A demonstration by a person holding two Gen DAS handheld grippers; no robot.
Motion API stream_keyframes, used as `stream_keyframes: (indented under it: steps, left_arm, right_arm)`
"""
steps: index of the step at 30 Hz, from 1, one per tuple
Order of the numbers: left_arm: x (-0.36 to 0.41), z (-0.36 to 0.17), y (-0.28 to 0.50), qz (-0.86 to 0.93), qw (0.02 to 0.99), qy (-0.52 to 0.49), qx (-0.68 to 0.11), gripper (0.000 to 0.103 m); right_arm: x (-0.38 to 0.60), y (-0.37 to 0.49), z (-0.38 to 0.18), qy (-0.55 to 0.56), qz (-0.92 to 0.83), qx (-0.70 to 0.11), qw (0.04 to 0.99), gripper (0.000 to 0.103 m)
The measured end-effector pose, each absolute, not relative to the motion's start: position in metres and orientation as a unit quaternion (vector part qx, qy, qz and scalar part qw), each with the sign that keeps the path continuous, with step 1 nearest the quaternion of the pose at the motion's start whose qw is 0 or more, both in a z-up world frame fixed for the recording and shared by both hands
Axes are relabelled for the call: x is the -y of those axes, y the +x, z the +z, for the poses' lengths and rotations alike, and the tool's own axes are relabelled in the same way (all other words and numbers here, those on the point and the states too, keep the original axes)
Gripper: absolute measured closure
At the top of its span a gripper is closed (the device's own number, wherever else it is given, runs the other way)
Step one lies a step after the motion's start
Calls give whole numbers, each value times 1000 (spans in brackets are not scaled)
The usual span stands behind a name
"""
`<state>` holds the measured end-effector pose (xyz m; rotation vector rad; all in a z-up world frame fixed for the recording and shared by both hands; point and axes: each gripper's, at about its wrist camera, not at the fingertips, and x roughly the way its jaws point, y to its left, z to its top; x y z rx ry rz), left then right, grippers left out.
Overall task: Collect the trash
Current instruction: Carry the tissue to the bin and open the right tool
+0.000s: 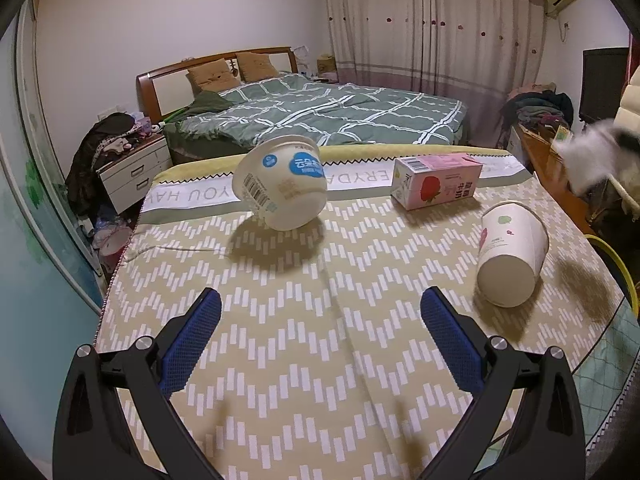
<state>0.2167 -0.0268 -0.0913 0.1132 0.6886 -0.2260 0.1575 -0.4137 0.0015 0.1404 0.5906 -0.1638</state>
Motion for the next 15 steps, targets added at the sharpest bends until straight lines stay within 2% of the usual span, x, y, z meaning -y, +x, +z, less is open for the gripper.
stream_keyframes:
  steps: [6, 15]
  left_arm:
    - [34, -91, 214, -121, 933, 64, -332, 5]
    - [44, -94, 210, -137, 930, 80, -332, 5]
  right_arm:
    - [488, 111, -36, 120, -210, -288, 926, 96]
    - [552, 98, -89, 182, -288, -321, 884, 95]
